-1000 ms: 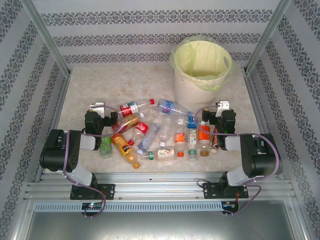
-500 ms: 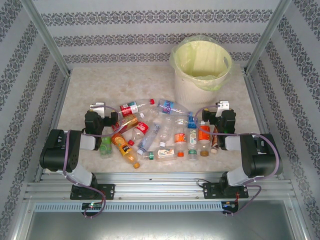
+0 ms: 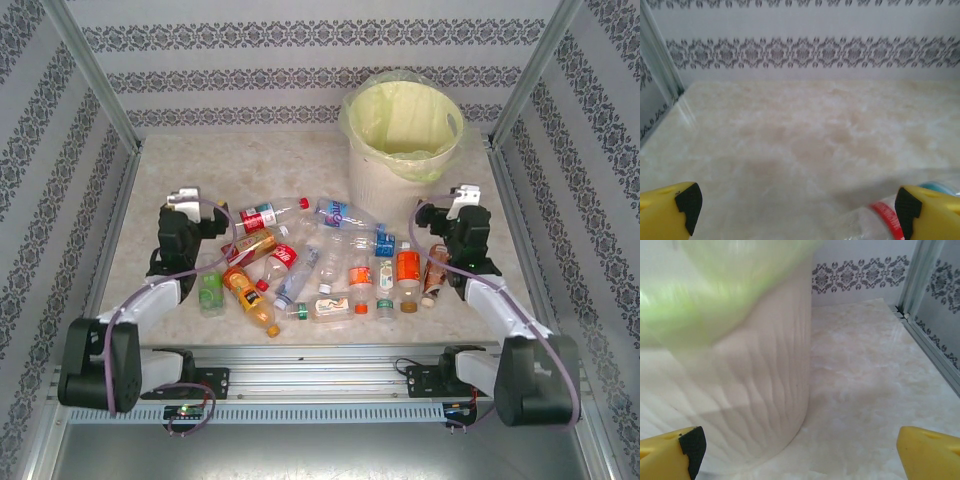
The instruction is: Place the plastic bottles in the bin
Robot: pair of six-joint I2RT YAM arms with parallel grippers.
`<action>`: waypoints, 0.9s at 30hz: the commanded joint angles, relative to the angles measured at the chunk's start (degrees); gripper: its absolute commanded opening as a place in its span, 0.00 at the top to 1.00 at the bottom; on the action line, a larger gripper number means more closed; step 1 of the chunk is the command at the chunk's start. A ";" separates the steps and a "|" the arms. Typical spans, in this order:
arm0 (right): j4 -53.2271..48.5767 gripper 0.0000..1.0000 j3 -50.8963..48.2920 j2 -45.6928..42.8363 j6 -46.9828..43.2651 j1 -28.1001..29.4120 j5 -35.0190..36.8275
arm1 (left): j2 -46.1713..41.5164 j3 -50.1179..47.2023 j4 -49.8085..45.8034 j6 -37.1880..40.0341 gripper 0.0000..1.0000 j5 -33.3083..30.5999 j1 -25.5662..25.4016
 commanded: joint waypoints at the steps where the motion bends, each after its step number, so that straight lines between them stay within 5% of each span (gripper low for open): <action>1: -21.01 0.02 5.17 -4.58 8.26 1.28 4.14 | -4.58 6.41 -18.08 -3.43 0.00 -3.40 -4.45; 6: -42.02 0.02 12.25 -8.65 18.74 4.92 8.65 | -6.46 16.46 -37.85 -11.86 0.00 1.01 -11.64; 9: -50.77 0.02 15.15 -8.70 22.23 6.05 10.12 | -6.31 20.75 -46.00 -15.00 0.00 10.56 -13.66; 18: -60.02 0.09 15.43 -4.63 23.49 1.81 0.57 | -6.17 26.16 -49.95 -11.69 0.00 40.10 -15.26; 27: -57.43 0.13 11.44 -0.27 20.49 -3.65 -6.75 | -3.65 25.00 -41.25 -10.98 0.00 48.73 -17.00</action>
